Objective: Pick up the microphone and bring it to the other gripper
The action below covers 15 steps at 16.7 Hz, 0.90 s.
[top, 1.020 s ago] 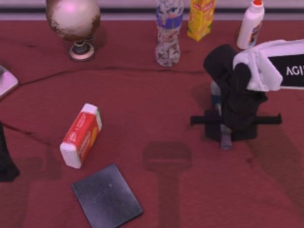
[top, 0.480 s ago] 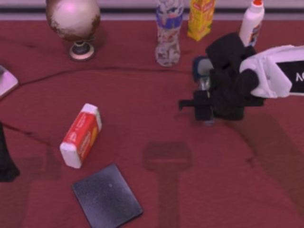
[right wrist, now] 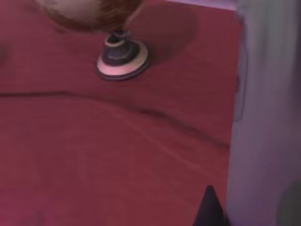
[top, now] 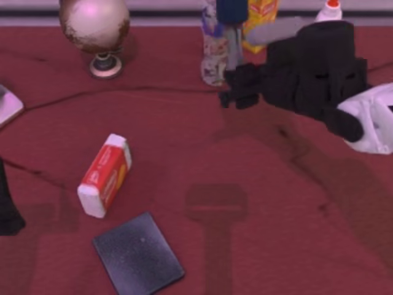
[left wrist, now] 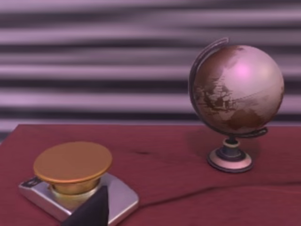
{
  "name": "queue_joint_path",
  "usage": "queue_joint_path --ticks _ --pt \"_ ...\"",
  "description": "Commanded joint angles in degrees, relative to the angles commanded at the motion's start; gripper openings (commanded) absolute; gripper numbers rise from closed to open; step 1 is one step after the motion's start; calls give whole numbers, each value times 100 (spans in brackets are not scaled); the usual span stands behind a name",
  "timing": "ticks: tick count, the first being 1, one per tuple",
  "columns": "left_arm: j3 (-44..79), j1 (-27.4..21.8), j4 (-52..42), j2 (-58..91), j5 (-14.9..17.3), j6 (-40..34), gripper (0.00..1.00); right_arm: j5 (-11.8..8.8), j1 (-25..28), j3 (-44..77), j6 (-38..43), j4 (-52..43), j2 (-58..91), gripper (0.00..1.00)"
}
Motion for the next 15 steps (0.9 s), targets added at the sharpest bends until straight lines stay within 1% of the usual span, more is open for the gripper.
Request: queue_joint_path --ticks 2,4,7,9,12,14,15 --pt "0 0 0 0 0 0 100 -233 -3 -283 -306 943 -273 0" --pt "0 0 0 0 0 0 100 -430 -7 -510 -567 1663 -527 0" --pt "0 0 0 0 0 0 100 -617 -13 -716 -824 2283 -804 0" --pt "0 0 0 0 0 0 100 -654 -16 -756 -875 2393 -867 0" --pt "0 0 0 0 0 0 100 -654 -16 -756 -875 2393 -867 0" --pt "0 0 0 0 0 0 100 -629 -10 -749 -861 2389 -861 0" --pt "0 0 0 0 0 0 100 -567 53 -824 -868 2422 -916 0"
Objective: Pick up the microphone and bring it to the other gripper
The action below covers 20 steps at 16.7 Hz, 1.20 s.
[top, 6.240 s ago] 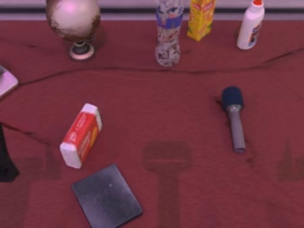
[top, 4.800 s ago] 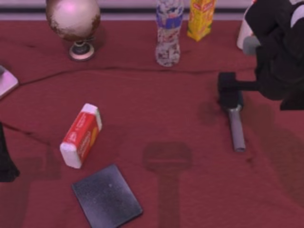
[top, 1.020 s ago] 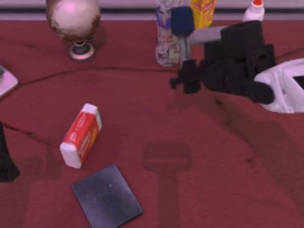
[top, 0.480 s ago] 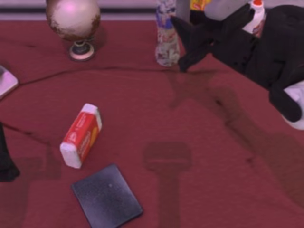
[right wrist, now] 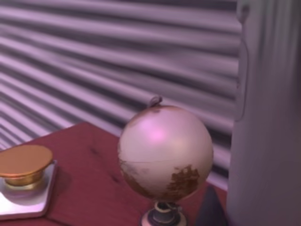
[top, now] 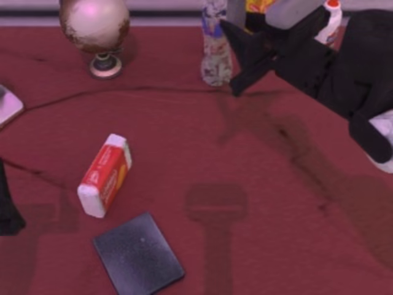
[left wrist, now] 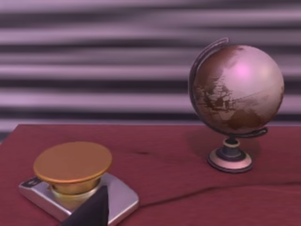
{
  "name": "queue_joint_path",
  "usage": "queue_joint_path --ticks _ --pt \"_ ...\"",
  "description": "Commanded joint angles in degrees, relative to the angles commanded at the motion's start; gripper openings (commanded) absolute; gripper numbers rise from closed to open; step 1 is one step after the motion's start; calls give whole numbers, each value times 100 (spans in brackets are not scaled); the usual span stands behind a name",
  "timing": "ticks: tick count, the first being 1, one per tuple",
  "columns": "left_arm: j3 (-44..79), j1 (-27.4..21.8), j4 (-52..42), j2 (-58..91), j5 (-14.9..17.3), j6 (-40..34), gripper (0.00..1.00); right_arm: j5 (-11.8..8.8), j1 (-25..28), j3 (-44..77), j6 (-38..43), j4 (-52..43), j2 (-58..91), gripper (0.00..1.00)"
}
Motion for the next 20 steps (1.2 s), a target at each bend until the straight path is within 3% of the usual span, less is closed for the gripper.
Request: queue_joint_path --ticks 5,7,18,20 --pt "0 0 0 0 0 0 100 603 646 -745 44 325 -528 0" --pt "0 0 0 0 0 0 100 725 788 -891 60 404 -645 0" --pt "7 -4 5 9 7 0 100 726 790 -893 60 405 -646 0" --pt "154 -90 105 199 132 4 100 726 790 -893 60 405 -646 0"
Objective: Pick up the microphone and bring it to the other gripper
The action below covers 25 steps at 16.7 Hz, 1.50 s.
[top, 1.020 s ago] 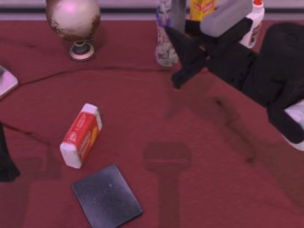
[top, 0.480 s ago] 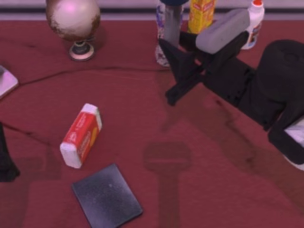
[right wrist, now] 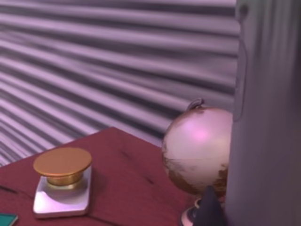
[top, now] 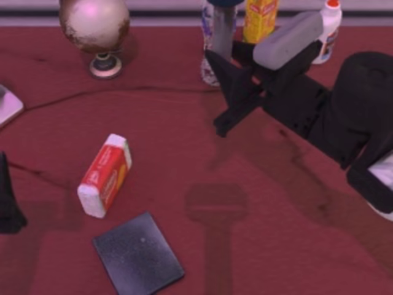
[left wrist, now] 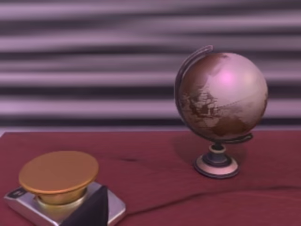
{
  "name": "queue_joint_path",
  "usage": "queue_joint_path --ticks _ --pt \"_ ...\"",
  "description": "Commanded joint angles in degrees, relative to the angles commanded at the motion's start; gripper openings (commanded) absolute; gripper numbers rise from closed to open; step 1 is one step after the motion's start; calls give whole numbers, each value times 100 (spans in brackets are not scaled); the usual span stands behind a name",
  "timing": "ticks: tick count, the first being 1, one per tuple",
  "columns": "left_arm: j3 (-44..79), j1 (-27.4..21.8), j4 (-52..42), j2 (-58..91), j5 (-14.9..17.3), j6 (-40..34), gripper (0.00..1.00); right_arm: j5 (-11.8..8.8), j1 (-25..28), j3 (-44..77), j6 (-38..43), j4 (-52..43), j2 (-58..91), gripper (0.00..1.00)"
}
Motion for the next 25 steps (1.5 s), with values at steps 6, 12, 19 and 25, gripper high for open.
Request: queue_joint_path --ticks 6,12,19,25 --pt "1205 -668 812 2005 1006 35 100 0 0 0 0 0 0 0" --pt "2656 -1511 1772 4774 2270 60 100 0 0 0 0 0 0 0" --pt "3757 -2110 2527 6560 3169 95 100 0 0 0 0 0 0 0" --pt "3789 -2115 2548 6609 3181 97 100 0 0 0 0 0 0 0"
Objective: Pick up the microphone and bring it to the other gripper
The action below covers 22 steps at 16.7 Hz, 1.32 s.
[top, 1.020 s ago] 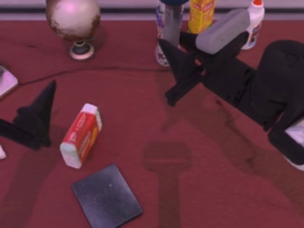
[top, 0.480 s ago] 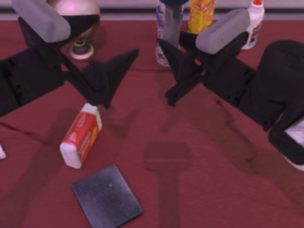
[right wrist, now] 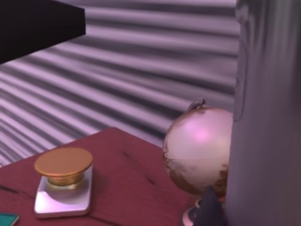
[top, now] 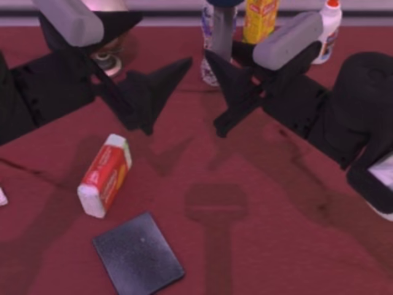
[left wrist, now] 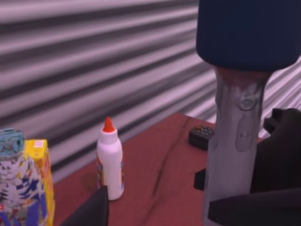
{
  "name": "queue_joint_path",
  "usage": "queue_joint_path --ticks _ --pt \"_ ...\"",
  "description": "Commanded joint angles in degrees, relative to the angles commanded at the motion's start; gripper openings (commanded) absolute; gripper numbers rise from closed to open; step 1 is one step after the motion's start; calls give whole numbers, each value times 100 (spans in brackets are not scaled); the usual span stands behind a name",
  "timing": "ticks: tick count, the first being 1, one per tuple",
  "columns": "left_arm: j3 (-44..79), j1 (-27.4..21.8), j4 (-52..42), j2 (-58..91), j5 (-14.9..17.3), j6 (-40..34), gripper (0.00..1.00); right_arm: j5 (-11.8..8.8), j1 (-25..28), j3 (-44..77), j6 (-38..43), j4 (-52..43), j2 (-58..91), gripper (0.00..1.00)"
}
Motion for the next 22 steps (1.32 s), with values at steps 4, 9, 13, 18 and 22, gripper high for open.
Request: queue_joint_path --ticks 4,9,13,18,22 --pt "542 -328 190 674 -284 -9 100 0 0 0 0 0 0 0" --pt "1471 -891 501 1963 -832 -21 100 0 0 0 0 0 0 0" --pt "1614 -990 543 2121 -925 -26 100 0 0 0 0 0 0 0" --pt "1614 -990 543 2121 -925 -26 70 0 0 0 0 0 0 0" --pt "1614 -990 543 2121 -925 -26 40 0 0 0 0 0 0 0"
